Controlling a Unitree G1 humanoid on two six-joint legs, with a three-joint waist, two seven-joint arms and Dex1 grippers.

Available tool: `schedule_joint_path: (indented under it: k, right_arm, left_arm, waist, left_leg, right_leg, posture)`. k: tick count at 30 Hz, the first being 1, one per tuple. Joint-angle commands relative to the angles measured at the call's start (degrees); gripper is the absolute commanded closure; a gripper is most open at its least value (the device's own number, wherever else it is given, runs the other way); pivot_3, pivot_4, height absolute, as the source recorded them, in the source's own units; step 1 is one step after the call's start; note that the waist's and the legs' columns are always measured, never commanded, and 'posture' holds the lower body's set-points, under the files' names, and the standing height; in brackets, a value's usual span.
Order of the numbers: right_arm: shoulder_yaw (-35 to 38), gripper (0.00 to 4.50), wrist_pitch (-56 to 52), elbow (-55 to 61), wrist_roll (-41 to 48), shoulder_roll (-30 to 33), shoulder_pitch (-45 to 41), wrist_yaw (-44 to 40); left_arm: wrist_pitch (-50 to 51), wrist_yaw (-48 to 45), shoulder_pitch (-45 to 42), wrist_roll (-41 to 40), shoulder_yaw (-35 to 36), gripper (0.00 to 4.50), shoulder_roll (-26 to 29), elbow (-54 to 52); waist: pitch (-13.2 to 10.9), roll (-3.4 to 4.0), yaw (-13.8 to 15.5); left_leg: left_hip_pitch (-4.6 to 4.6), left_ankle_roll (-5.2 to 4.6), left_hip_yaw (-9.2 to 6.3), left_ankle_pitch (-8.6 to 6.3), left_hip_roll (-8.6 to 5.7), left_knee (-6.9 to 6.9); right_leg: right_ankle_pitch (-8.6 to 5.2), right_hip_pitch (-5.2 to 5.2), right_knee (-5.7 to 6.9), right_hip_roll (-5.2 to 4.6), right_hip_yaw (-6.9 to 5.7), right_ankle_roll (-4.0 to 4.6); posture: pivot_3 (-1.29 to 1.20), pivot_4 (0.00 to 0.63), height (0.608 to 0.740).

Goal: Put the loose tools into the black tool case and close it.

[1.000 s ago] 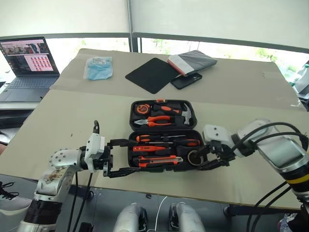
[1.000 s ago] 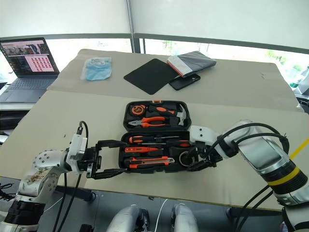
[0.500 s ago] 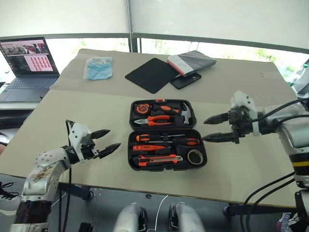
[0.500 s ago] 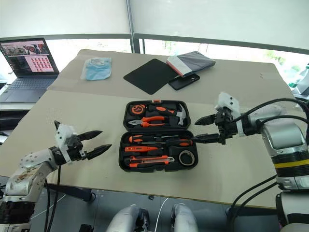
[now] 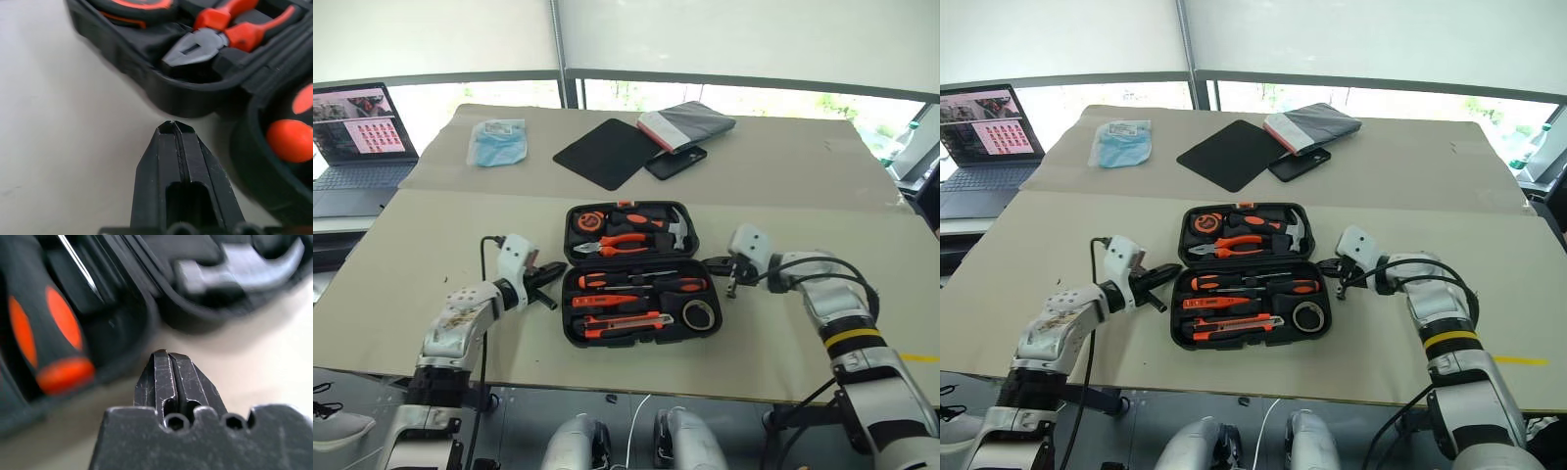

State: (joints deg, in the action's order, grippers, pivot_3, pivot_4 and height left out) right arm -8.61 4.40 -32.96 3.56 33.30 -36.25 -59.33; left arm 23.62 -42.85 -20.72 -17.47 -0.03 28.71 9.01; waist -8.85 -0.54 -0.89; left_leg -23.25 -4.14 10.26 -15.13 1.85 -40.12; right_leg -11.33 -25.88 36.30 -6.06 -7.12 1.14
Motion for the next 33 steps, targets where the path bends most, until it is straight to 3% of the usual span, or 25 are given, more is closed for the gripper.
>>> schedule_joint_path:
  k: [1, 7, 13, 15, 16, 18, 22, 25, 28, 30, 33]
  right_arm:
    - [0.2, 4.47, -3.8, 12.2, 3.5, 0.0, 5.0, -2.7]
    - [1.0, 4.47, -19.2, 30.0, 7.3, 1.2, 14.7, -1.5]
    - [3.5, 4.47, -22.0, 33.4, 6.8, 1.8, 18.0, 1.0]
    - [6.6, 4.47, -23.2, 35.9, 11.7, 2.1, 18.6, -1.4]
    - [8.5, 4.49, -23.3, 37.3, 14.0, 2.2, 18.2, -2.0]
    - [9.1, 3.91, -30.6, 40.9, 17.5, 5.4, 17.8, -4.2]
    - [13.0, 2.69, -38.1, 41.6, 19.8, 6.5, 13.4, 1.9]
    - [10.0, 1.66, -50.6, 42.9, 19.5, 11.0, 9.0, 3.1]
    - [6.9, 0.66, -60.5, 41.9, 22.0, 13.5, 3.5, 1.7]
    - [4.8, 0.02, -66.9, 39.6, 22.7, 13.7, -0.1, 2.2]
    - [2.6, 0.02, -74.9, 33.9, 21.5, 11.4, -5.6, 6.4]
  left_arm:
    - [-1.1, -3.4, -1.3, 0.0, -1.5, 4.50, -0.1, -0.4]
    - [-0.3, -7.5, -1.4, 0.9, -2.3, 4.50, 1.8, -0.1]
    - [0.5, -9.5, -1.1, 0.7, -0.5, 4.50, 3.9, 0.2]
    - [1.6, -10.8, -0.8, -0.8, 1.8, 4.50, 5.9, -0.9]
    - [3.1, -11.3, -0.7, -2.1, 3.1, 4.24, 6.6, -2.0]
    - [5.7, -12.3, -0.5, -4.5, 5.0, 3.80, 8.3, -4.4]
    - [31.5, -7.9, -7.0, -14.6, 10.6, 2.34, 11.6, -7.0]
    - [39.0, -7.0, -11.5, -14.8, 8.2, 1.17, 14.5, -7.9]
    - [42.7, -4.2, -17.6, -13.9, 6.4, 0.05, 13.8, -5.4]
    - [42.2, -3.7, -19.8, -12.2, 3.8, 0.00, 13.5, -3.5]
    - [40.5, -2.4, -23.1, -10.0, 0.9, 0.00, 11.4, 1.2]
  waist:
    - [0.0, 0.00, 0.2]
    - [0.0, 0.01, 0.2]
    - [0.0, 0.01, 0.2]
    - [0.0, 0.00, 0.2]
    - [0.0, -0.01, 0.2]
    - [0.0, -0.01, 0.0]
    - [-0.1, -0.14, 0.0]
    - [-0.1, -0.18, 0.2]
    - [-0.1, -0.20, 0.6]
    - [-0.1, -0.21, 0.7]
    - [-0.1, -0.22, 0.6]
  left_leg:
    - [0.00, 0.00, 0.00, 0.00, 0.02, 0.01]
    - [0.02, 0.00, -0.03, -0.01, 0.03, 0.09]
    - [0.02, 0.09, -0.04, -0.07, 0.03, 0.11]
    - [0.02, 0.13, -0.04, -0.09, 0.03, 0.10]
    - [0.02, 0.13, -0.05, -0.09, 0.03, 0.09]
    - [-0.01, 0.09, -0.05, -0.05, 0.05, 0.11]
    - [-0.03, 0.05, -0.08, 0.02, 0.11, 0.06]
    - [-0.01, 0.02, -0.11, 0.11, 0.06, 0.04]
    - [-0.05, -0.03, -0.11, 0.08, -0.02, 0.06]
    - [-0.12, -0.07, -0.12, 0.10, -0.03, 0.07]
    - [-0.11, -0.09, -0.11, 0.11, -0.04, 0.06]
  right_leg:
    - [0.00, 0.00, -0.01, -0.07, 0.04, 0.01]
    - [0.17, 0.00, -0.06, -0.15, 0.03, 0.41]
    - [0.06, -0.02, -0.09, -0.16, 0.05, 0.24]
    - [-0.05, -0.03, -0.07, -0.18, 0.06, 0.07]
    - [-0.05, -0.03, -0.06, -0.18, 0.06, 0.07]
    - [-0.04, -0.11, -0.03, -0.15, 0.10, 0.08]
    - [-0.03, -0.15, 0.03, -0.13, 0.11, 0.12]
    - [-0.03, -0.12, 0.11, -0.16, 0.11, 0.10]
    - [-0.03, -0.15, 0.13, -0.22, 0.10, 0.12]
    - [-0.02, -0.17, 0.09, -0.21, 0.10, 0.15]
    - [0.19, -0.16, 0.09, -0.15, 0.09, 0.49]
  posture:
    - [0.00, 0.150, 0.740]
    - [0.00, 0.150, 0.740]
    - [0.00, 0.150, 0.740]
    - [0.00, 0.150, 0.740]
    - [0.00, 0.150, 0.740]
    - [0.00, 0.150, 0.740]
    - [0.00, 0.150, 0.740]
    - [0.00, 0.150, 0.740]
    - [0.00, 0.150, 0.740]
    - [0.00, 0.150, 0.740]
    - [0.00, 0.150, 0.740]
